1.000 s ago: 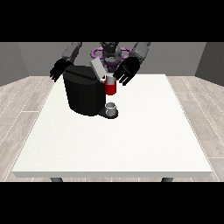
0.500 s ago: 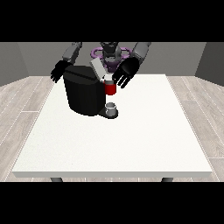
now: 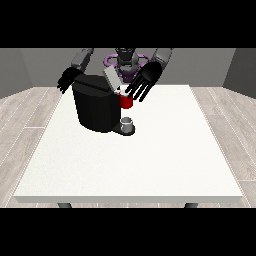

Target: Insert the coffee pod into the coffee machine and close the lid

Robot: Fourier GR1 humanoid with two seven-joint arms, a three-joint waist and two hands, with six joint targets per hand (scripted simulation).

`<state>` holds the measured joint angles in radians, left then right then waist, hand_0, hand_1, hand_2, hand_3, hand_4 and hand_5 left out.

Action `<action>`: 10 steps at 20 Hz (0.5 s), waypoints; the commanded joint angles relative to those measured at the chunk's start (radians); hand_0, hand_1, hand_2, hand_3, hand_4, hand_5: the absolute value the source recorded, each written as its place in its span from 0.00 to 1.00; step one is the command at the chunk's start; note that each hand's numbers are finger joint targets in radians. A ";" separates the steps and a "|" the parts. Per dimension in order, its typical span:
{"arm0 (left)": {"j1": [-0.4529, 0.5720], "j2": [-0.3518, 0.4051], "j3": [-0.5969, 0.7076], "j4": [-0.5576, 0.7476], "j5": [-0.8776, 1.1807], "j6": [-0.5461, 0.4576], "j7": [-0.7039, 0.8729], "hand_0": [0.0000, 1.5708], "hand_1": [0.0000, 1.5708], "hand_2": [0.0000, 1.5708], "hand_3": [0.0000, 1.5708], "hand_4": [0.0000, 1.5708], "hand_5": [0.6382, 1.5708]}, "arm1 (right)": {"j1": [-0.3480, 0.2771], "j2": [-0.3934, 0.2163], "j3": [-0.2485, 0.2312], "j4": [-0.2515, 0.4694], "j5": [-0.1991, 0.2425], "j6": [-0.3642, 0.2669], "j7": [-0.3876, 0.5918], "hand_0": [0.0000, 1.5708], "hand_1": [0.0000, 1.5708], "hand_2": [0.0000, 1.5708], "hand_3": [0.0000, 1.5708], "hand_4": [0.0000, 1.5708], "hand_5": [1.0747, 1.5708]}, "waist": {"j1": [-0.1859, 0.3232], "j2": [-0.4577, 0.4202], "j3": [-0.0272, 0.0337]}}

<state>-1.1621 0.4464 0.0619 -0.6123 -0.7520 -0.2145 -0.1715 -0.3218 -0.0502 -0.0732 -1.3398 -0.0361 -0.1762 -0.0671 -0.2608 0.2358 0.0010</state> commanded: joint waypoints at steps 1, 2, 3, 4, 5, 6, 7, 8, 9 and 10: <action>0.025 0.056 0.010 0.012 -0.008 -0.018 -0.039 0.00 0.00 0.00 0.00 0.00 1.00 | 0.028 -0.035 -0.014 -0.030 -0.035 0.056 0.006 0.00 0.00 0.00 0.00 0.27 1.00 | -0.012 -0.017 -0.0009; 0.014 -0.010 -0.004 -0.013 -0.008 -0.012 -0.001 0.00 0.00 0.00 0.00 0.00 1.00 | 0.012 0.010 -0.007 0.031 0.004 -0.011 -0.042 0.00 0.00 0.00 0.00 0.26 1.00 | 0.033 -0.014 -0.0007; 0.006 0.039 0.009 0.004 -0.007 -0.035 -0.022 0.00 0.00 0.00 0.00 0.00 1.00 | 0.013 0.012 0.011 -0.015 0.009 -0.015 0.002 0.00 0.00 0.00 0.00 0.26 1.00 | 0.015 -0.031 -0.0009; 0.044 -0.032 -0.011 -0.018 -0.009 -0.023 0.019 0.00 0.00 0.00 0.00 0.00 1.00 | 0.089 0.030 0.003 0.031 0.000 -0.007 -0.064 0.00 0.00 0.00 0.00 0.23 1.00 | 0.028 -0.081 -0.0006; 0.030 0.006 0.006 -0.021 -0.007 -0.016 -0.009 0.00 0.00 0.00 0.00 0.00 1.00 | 0.049 -0.004 -0.015 0.031 -0.013 0.016 -0.051 0.00 0.00 0.00 0.00 0.25 1.00 | 0.031 -0.040 -0.0007; 0.100 -0.028 -0.013 -0.014 -0.021 0.024 -0.025 0.00 0.00 0.00 0.00 0.00 1.00 | 0.112 0.041 0.032 -0.006 0.002 0.005 -0.047 0.00 0.00 0.00 0.00 0.24 1.00 | 0.025 -0.080 -0.0010; 0.013 -0.026 0.002 -0.017 -0.021 0.011 0.040 0.00 0.00 0.00 0.00 0.00 1.00 | 0.022 0.013 0.008 -0.004 -0.011 0.009 -0.007 0.00 0.00 0.00 0.00 0.27 1.00 | 0.007 -0.058 -0.0008; 0.029 -0.017 0.006 -0.032 -0.013 0.002 0.013 0.00 0.00 0.00 0.00 0.00 1.00 | 0.023 -0.003 -0.020 0.031 -0.021 0.019 -0.053 0.00 0.00 0.00 0.00 0.24 1.00 | 0.042 -0.046 -0.0007; 0.079 -0.028 0.008 -0.025 -0.009 0.018 -0.002 0.00 0.00 0.00 0.00 0.00 1.00 | 0.046 -0.018 -0.033 0.001 -0.038 0.027 -0.028 0.00 0.00 0.00 0.00 0.26 1.00 | 0.037 -0.078 -0.0009; 0.072 -0.055 0.025 -0.033 0.028 -0.030 0.017 0.00 0.00 0.00 0.00 0.00 1.00 | 0.108 0.039 -0.005 0.041 -0.012 -0.011 -0.061 0.00 0.00 0.00 0.00 0.25 1.00 | 0.061 -0.120 -0.0007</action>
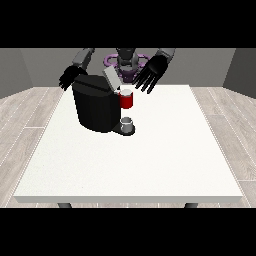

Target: Insert the coffee pod into the coffee machine and close the lid

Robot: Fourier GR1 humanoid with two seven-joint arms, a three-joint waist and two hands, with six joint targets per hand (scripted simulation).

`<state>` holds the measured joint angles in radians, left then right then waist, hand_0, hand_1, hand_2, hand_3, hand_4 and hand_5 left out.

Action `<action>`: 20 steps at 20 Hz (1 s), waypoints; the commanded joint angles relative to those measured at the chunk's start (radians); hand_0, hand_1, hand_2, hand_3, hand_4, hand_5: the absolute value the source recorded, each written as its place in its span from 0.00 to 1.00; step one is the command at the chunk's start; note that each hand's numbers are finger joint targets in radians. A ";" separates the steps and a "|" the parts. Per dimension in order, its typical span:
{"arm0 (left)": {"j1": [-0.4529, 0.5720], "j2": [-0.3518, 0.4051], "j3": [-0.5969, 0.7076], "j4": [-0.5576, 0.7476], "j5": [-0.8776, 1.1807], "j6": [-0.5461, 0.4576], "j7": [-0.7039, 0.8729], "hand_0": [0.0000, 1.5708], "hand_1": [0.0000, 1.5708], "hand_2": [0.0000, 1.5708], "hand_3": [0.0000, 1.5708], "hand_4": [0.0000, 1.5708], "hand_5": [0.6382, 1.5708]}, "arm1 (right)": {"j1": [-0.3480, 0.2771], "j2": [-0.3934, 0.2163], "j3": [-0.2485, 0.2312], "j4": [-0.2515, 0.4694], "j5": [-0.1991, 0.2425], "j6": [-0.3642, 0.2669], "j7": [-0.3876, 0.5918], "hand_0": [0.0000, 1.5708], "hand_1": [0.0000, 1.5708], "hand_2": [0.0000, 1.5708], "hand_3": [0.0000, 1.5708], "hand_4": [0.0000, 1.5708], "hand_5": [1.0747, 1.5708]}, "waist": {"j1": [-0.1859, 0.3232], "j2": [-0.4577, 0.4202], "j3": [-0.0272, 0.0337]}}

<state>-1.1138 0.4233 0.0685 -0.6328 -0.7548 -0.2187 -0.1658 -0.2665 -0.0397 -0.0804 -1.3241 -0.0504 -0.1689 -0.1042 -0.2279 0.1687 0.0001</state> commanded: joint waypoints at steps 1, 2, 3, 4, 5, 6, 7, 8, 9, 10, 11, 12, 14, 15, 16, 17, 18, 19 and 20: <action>0.065 -0.072 0.013 -0.018 0.032 0.005 0.010 0.00 0.00 0.00 0.00 0.00 1.00 | 0.048 0.006 -0.006 0.019 -0.006 -0.002 -0.003 0.00 0.00 0.00 0.00 0.28 1.00 | 0.036 -0.064 0.0001; 0.040 -0.061 0.046 -0.008 0.066 -0.034 0.035 0.00 0.00 0.00 0.00 0.00 1.00 | 0.046 0.009 -0.004 0.003 -0.008 -0.007 0.018 0.00 0.00 0.00 0.00 0.28 1.00 | 0.034 -0.104 0.0000; 0.097 -0.116 0.028 -0.020 0.059 0.004 0.044 0.00 0.00 0.00 0.00 0.00 1.00 | 0.069 -0.020 -0.020 0.003 -0.019 0.012 0.030 0.00 0.00 0.00 0.00 0.27 1.00 | 0.043 -0.143 0.0000; 0.090 -0.101 0.107 -0.015 0.133 0.008 0.019 0.00 0.00 0.00 0.00 0.00 1.00 | 0.033 -0.035 -0.052 0.007 -0.031 0.006 0.012 0.00 0.00 0.00 0.00 0.27 1.00 | 0.075 -0.112 -0.0004; 0.116 -0.131 0.140 -0.014 0.175 0.006 0.029 0.00 0.00 0.00 0.00 0.00 1.00 | 0.101 -0.014 -0.044 0.020 -0.040 0.019 -0.014 0.00 0.00 0.00 0.00 0.25 1.00 | 0.083 -0.158 -0.0003; 0.170 -0.172 0.139 -0.037 0.192 0.031 -0.009 0.00 0.00 0.00 0.00 0.00 1.00 | 0.121 -0.038 -0.076 0.048 -0.051 0.022 -0.014 0.00 0.00 0.00 0.00 0.24 1.00 | 0.129 -0.188 -0.0003; 0.150 -0.139 0.208 -0.022 0.254 0.012 -0.029 0.00 0.00 0.00 0.00 0.05 1.00 | 0.105 -0.025 -0.047 -0.002 -0.051 0.027 0.023 0.00 0.00 0.00 0.00 0.25 1.00 | 0.097 -0.187 -0.0017; 0.194 -0.168 0.227 -0.019 0.284 0.013 -0.043 0.00 0.00 0.00 0.00 0.16 1.00 | 0.144 -0.014 -0.036 -0.009 -0.047 0.036 -0.010 0.00 0.00 0.00 0.00 0.28 1.00 | 0.107 -0.223 -0.0016; 0.197 -0.226 0.258 -0.016 0.331 0.014 -0.023 0.00 0.00 0.00 0.00 0.17 1.00 | 0.139 -0.032 -0.041 0.008 -0.037 0.038 -0.014 0.00 0.00 0.00 0.00 0.31 1.00 | 0.124 -0.228 -0.0015; 0.275 -0.219 0.260 -0.016 0.332 0.026 -0.065 0.00 0.00 0.00 0.00 0.15 1.00 | 0.198 -0.037 -0.026 -0.014 -0.022 0.048 -0.025 0.00 0.00 0.00 0.00 0.31 1.00 | 0.131 -0.276 -0.0018; 0.282 -0.235 0.271 -0.005 0.352 0.012 -0.063 0.00 0.00 0.00 0.00 0.00 1.00 | 0.164 -0.036 0.001 -0.043 0.003 0.031 0.009 0.00 0.00 0.00 0.00 0.28 1.00 | 0.131 -0.277 -0.0020; 0.325 -0.226 0.266 -0.017 0.359 -0.017 -0.098 0.00 0.00 0.00 0.00 0.00 1.00 | 0.193 -0.031 0.005 -0.040 0.013 0.023 0.001 0.00 0.00 0.00 0.00 0.23 1.00 | 0.169 -0.317 -0.0016; 0.343 -0.270 0.272 -0.027 0.375 0.011 -0.078 0.00 0.00 0.00 0.00 0.00 1.00 | 0.166 -0.075 0.007 -0.065 -0.007 0.081 0.040 0.00 0.00 0.00 0.00 0.25 1.00 | 0.173 -0.345 -0.0009; 0.361 -0.317 0.263 -0.040 0.387 0.006 -0.072 0.00 0.00 0.00 0.00 0.00 1.00 | 0.142 -0.116 -0.046 -0.040 -0.043 0.098 0.067 0.00 0.00 0.00 0.00 0.22 1.00 | 0.214 -0.370 -0.0004; 0.399 -0.279 0.284 -0.030 0.394 0.011 -0.081 0.00 0.00 0.00 0.00 0.00 1.00 | 0.189 -0.071 0.021 -0.093 -0.029 0.116 0.058 0.00 0.00 0.00 0.00 0.24 1.00 | 0.188 -0.395 -0.0008; 0.458 -0.312 0.275 -0.033 0.399 0.007 -0.123 0.00 0.00 0.00 0.00 0.12 1.00 | 0.172 -0.095 0.012 -0.101 -0.033 0.121 0.097 0.00 0.00 0.00 0.00 0.18 1.00 | 0.212 -0.411 -0.0011; 0.435 -0.313 0.308 -0.030 0.445 -0.028 -0.097 0.00 0.00 0.00 0.00 0.09 1.00 | 0.138 -0.097 -0.001 -0.098 -0.047 0.123 0.093 0.00 0.00 0.00 0.00 0.16 1.00 | 0.235 -0.400 -0.0008; 0.492 -0.345 0.281 -0.036 0.423 -0.001 -0.111 0.00 0.00 0.00 0.00 0.14 1.00 | 0.157 -0.119 0.009 -0.130 -0.035 0.136 0.109 0.00 0.00 0.00 0.00 0.08 1.00 | 0.223 -0.440 -0.0007; 0.444 -0.315 0.313 -0.043 0.467 -0.047 -0.070 0.00 0.00 0.00 0.00 0.14 1.00 | 0.109 -0.118 0.004 -0.122 -0.030 0.119 0.120 0.00 0.00 0.00 0.00 0.00 1.00 | 0.255 -0.420 -0.0005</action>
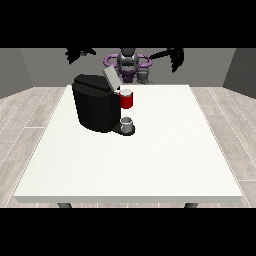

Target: Insert the coffee pod into the coffee machine and close the lid

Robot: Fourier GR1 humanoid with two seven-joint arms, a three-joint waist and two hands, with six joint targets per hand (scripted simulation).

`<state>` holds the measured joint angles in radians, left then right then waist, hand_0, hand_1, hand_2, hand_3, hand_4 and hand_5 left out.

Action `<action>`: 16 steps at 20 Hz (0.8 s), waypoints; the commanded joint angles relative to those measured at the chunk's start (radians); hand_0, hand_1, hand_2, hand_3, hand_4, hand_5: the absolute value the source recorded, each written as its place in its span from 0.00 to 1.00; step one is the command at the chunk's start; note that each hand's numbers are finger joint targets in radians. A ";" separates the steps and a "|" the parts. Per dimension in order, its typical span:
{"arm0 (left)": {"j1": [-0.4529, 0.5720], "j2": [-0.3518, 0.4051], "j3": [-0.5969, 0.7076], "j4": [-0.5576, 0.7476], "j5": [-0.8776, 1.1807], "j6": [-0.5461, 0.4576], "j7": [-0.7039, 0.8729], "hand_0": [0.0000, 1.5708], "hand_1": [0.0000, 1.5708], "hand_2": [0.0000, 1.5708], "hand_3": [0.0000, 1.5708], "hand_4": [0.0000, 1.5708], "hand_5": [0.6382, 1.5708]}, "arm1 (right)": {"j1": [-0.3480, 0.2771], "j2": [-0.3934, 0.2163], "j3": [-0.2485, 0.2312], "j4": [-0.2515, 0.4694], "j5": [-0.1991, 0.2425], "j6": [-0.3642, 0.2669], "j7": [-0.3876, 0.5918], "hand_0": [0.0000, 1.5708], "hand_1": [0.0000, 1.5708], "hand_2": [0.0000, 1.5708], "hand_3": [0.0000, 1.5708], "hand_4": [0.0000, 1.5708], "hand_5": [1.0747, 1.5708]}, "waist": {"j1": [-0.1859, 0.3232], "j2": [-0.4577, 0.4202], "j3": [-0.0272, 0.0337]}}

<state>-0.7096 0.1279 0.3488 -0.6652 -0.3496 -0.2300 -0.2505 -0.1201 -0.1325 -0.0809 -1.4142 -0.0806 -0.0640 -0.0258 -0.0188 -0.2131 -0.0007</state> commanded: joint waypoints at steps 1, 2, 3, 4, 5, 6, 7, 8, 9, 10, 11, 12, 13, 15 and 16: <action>0.078 -0.042 0.018 -0.020 0.054 -0.022 0.008 0.00 0.00 0.00 0.00 0.06 1.00 | -0.026 -0.042 0.009 -0.040 0.003 0.037 0.040 0.00 0.00 0.00 0.00 0.00 1.00 | 0.055 -0.051 0.0004; 0.105 -0.028 0.024 -0.026 0.063 -0.030 0.015 0.00 0.00 0.00 0.00 0.00 1.00 | -0.006 -0.028 0.036 -0.062 0.016 0.035 0.051 0.00 0.00 0.00 0.00 0.03 1.00 | 0.053 -0.065 0.0004; 0.085 -0.072 0.007 -0.044 0.067 -0.021 0.013 0.00 0.00 0.00 0.00 0.00 1.00 | -0.068 -0.033 0.011 -0.046 -0.016 0.050 0.052 0.00 0.00 0.00 0.00 0.00 1.00 | 0.078 -0.026 0.0007; 0.144 -0.045 0.014 -0.052 0.070 -0.023 -0.037 0.00 0.00 0.00 0.00 0.00 1.00 | -0.074 -0.038 0.002 -0.069 -0.031 0.050 0.082 0.00 0.00 0.00 0.00 0.00 1.00 | 0.074 -0.015 0.0004; 0.136 -0.077 0.010 -0.076 0.100 -0.049 -0.009 0.00 0.00 0.00 0.00 0.00 1.00 | -0.070 -0.039 0.008 -0.058 -0.016 0.048 0.073 0.00 0.00 0.00 0.00 0.00 1.00 | 0.091 -0.029 0.0006; 0.105 -0.095 0.001 -0.085 0.108 -0.070 0.022 0.00 0.00 0.00 0.00 0.00 1.00 | -0.092 -0.016 0.030 -0.029 0.020 0.022 0.036 0.00 0.00 0.00 0.00 0.00 1.00 | 0.138 -0.024 0.0009; 0.110 -0.073 0.015 -0.111 0.136 -0.092 0.052 0.00 0.00 0.00 0.00 0.00 1.00 | -0.066 -0.074 -0.007 -0.015 -0.016 0.092 0.026 0.00 0.00 0.00 0.00 0.00 1.00 | 0.138 -0.025 0.0011; 0.175 -0.093 0.004 -0.113 0.125 -0.070 0.003 0.00 0.00 0.00 0.00 0.00 1.00 | -0.073 -0.070 0.025 -0.037 0.013 0.083 0.055 0.00 0.00 0.00 0.00 0.00 1.00 | 0.136 -0.028 0.0007; 0.107 -0.045 0.042 -0.130 0.170 -0.087 0.050 0.00 0.00 0.00 0.00 0.04 1.00 | -0.120 -0.058 0.042 -0.057 0.009 0.083 0.090 0.00 0.00 0.00 0.00 0.00 1.00 | 0.109 0.010 0.0006; 0.186 -0.036 0.036 -0.132 0.163 -0.101 -0.045 0.00 0.00 0.00 0.00 0.09 1.00 | -0.107 -0.070 0.041 -0.067 0.003 0.112 0.052 0.00 0.00 0.00 0.00 0.00 1.00 | 0.108 0.034 0.0005; 0.196 -0.088 0.007 -0.141 0.164 -0.121 0.000 0.00 0.00 0.00 0.00 0.09 1.00 | -0.133 -0.034 0.043 -0.034 0.043 0.040 0.044 0.00 0.00 0.00 0.00 0.09 1.00 | 0.181 0.006 0.0008; 0.185 -0.077 0.009 -0.171 0.190 -0.143 0.017 0.00 0.00 0.00 0.00 0.02 1.00 | -0.160 -0.084 0.016 -0.014 0.024 0.084 0.073 0.00 0.00 0.00 0.00 0.15 1.00 | 0.174 0.030 0.0008; 0.211 -0.106 -0.003 -0.201 0.192 -0.113 0.049 0.00 0.00 0.00 0.00 0.00 1.00 | -0.120 -0.024 0.081 -0.030 0.070 0.046 0.085 0.00 0.00 0.00 0.00 0.15 1.00 | 0.164 -0.008 0.0008; 0.248 -0.108 -0.044 -0.277 0.185 -0.119 0.064 0.00 0.00 0.00 0.00 0.00 1.00 | -0.133 -0.038 0.051 -0.002 0.045 0.078 0.050 0.00 0.00 0.00 0.00 0.10 1.00 | 0.186 0.012 0.0011; 0.265 -0.126 -0.046 -0.286 0.201 -0.116 0.059 0.00 0.00 0.00 0.00 0.06 1.00 | -0.163 -0.041 0.051 -0.003 0.044 0.083 0.068 0.00 0.00 0.00 0.00 0.00 1.00 | 0.182 0.031 0.0009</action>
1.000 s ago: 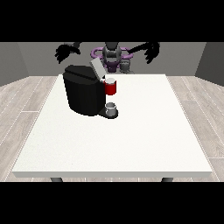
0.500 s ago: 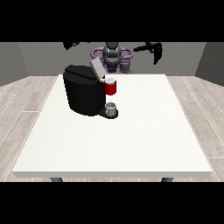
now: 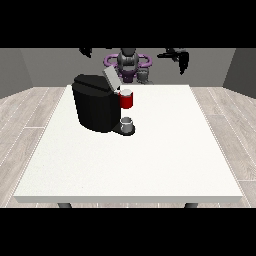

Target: Insert the coffee pod into the coffee machine and close the lid

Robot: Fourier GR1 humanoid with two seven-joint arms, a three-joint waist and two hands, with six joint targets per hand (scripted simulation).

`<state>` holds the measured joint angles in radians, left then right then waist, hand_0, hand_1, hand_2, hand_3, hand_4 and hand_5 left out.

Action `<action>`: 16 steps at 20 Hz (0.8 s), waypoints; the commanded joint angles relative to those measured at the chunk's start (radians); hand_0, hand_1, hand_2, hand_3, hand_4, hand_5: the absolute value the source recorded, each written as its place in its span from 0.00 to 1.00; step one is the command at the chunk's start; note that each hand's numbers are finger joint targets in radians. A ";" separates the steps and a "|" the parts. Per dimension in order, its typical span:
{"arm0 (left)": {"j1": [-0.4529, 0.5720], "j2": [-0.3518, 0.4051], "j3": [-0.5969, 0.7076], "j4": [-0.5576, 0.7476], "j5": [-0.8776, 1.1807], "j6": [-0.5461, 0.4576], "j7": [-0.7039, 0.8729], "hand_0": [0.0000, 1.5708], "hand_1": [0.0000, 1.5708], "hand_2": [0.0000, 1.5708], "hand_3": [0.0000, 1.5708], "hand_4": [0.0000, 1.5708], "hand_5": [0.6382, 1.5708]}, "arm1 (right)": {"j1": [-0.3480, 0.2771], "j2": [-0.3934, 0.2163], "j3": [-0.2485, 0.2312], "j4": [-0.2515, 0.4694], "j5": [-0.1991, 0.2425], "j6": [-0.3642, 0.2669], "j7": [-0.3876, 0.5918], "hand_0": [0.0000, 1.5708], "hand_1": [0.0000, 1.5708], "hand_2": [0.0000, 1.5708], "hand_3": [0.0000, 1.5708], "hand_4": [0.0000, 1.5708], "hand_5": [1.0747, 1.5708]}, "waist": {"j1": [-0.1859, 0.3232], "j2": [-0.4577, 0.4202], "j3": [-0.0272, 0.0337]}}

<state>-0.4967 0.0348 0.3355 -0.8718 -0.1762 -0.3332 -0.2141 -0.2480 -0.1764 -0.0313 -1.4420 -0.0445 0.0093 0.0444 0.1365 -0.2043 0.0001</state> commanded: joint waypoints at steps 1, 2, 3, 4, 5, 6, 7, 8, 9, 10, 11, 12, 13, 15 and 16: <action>0.052 -0.033 -0.083 -0.118 0.065 0.056 0.049 0.00 0.00 0.00 0.00 0.13 1.00 | -0.011 -0.018 0.000 0.056 0.011 0.050 -0.042 0.00 0.00 0.00 0.00 0.00 1.00 | 0.007 0.015 0.0003; 0.087 -0.007 -0.044 -0.145 0.051 -0.004 0.051 0.00 0.00 0.00 0.00 0.14 1.00 | -0.002 0.012 0.030 0.029 0.023 0.031 -0.007 0.00 0.00 0.00 0.00 0.08 1.00 | 0.009 0.020 0.0001; 0.085 -0.033 -0.088 -0.168 0.085 0.036 0.052 0.00 0.00 0.00 0.00 0.07 1.00 | -0.047 0.040 0.011 0.072 0.028 -0.012 -0.032 0.00 0.00 0.00 0.00 0.00 1.00 | 0.029 0.038 0.0002; 0.078 -0.017 -0.062 -0.192 0.066 0.027 0.062 0.00 0.00 0.00 0.00 0.07 1.00 | -0.056 -0.015 -0.045 0.081 -0.037 0.069 -0.066 0.00 0.00 0.00 0.00 0.00 1.00 | 0.014 0.082 0.0003; 0.073 -0.034 -0.129 -0.186 0.106 0.073 0.057 0.00 0.00 0.00 0.00 0.00 1.00 | -0.097 0.042 -0.017 0.129 0.021 -0.018 -0.077 0.00 0.00 0.00 0.00 0.00 1.00 | 0.045 0.096 0.0003; 0.118 0.012 -0.071 -0.205 0.091 -0.005 0.050 0.00 0.00 0.00 0.00 0.00 1.00 | -0.116 0.015 -0.027 0.092 -0.013 0.018 0.015 0.00 0.00 0.00 0.00 0.00 1.00 | 0.031 0.089 0.0000; 0.158 -0.034 -0.197 -0.245 0.145 0.063 0.076 0.00 0.00 0.00 0.00 0.00 1.00 | -0.113 -0.020 -0.081 0.184 -0.028 0.038 -0.047 0.00 0.00 0.00 0.00 0.00 1.00 | 0.072 0.068 0.0004; 0.144 -0.013 -0.115 -0.283 0.120 0.016 0.127 0.00 0.00 0.00 0.00 0.00 1.00 | -0.098 -0.024 -0.086 0.163 -0.045 0.066 -0.082 0.00 0.00 0.00 0.00 0.00 1.00 | 0.045 0.096 0.0003; 0.137 0.009 -0.066 -0.257 0.149 0.045 0.081 0.00 0.00 0.00 0.00 0.00 1.00 | -0.128 0.027 -0.021 0.113 -0.013 0.029 -0.003 0.00 0.00 0.00 0.00 0.00 1.00 | -0.005 0.117 -0.0001; 0.143 -0.034 -0.115 -0.332 0.147 0.050 0.142 0.00 0.00 0.00 0.00 0.00 1.00 | -0.112 -0.012 -0.098 0.201 -0.049 0.052 -0.079 0.00 0.00 0.00 0.00 0.00 1.00 | 0.055 0.108 0.0004; 0.180 -0.034 -0.127 -0.328 0.128 0.052 0.094 0.00 0.00 0.00 0.00 0.00 1.00 | -0.162 0.009 -0.062 0.190 -0.021 0.023 -0.011 0.00 0.00 0.00 0.00 0.00 1.00 | 0.047 0.126 0.0001; 0.184 -0.034 -0.157 -0.368 0.148 0.082 0.128 0.00 0.00 0.00 0.00 0.00 1.00 | -0.168 -0.024 -0.095 0.227 -0.047 0.069 -0.054 0.00 0.00 0.00 0.00 0.00 1.00 | 0.038 0.139 0.0002; 0.180 0.002 -0.117 -0.393 0.167 0.050 0.143 0.00 0.00 0.00 0.00 0.00 1.00 | -0.152 -0.016 -0.079 0.230 -0.033 0.079 -0.089 0.00 0.00 0.00 0.00 0.00 1.00 | 0.020 0.153 0.0002; 0.158 -0.017 -0.137 -0.377 0.128 0.100 0.080 0.00 0.00 0.00 0.00 0.00 1.00 | -0.214 -0.038 -0.102 0.265 -0.038 0.090 -0.128 0.00 0.00 0.00 0.00 0.00 1.00 | 0.014 0.228 0.0001; 0.224 0.002 -0.156 -0.426 0.140 0.066 0.124 0.00 0.00 0.00 0.00 0.00 1.00 | -0.206 0.005 -0.071 0.270 -0.004 0.040 -0.103 0.00 0.00 0.00 0.00 0.00 1.00 | 0.017 0.180 0.0001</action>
<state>-0.3281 0.0193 0.2016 -1.2263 -0.0410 -0.2683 -0.1086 -0.4243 -0.1914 -0.1133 -1.2162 -0.0719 0.0650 -0.0353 0.1660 -0.0428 0.0002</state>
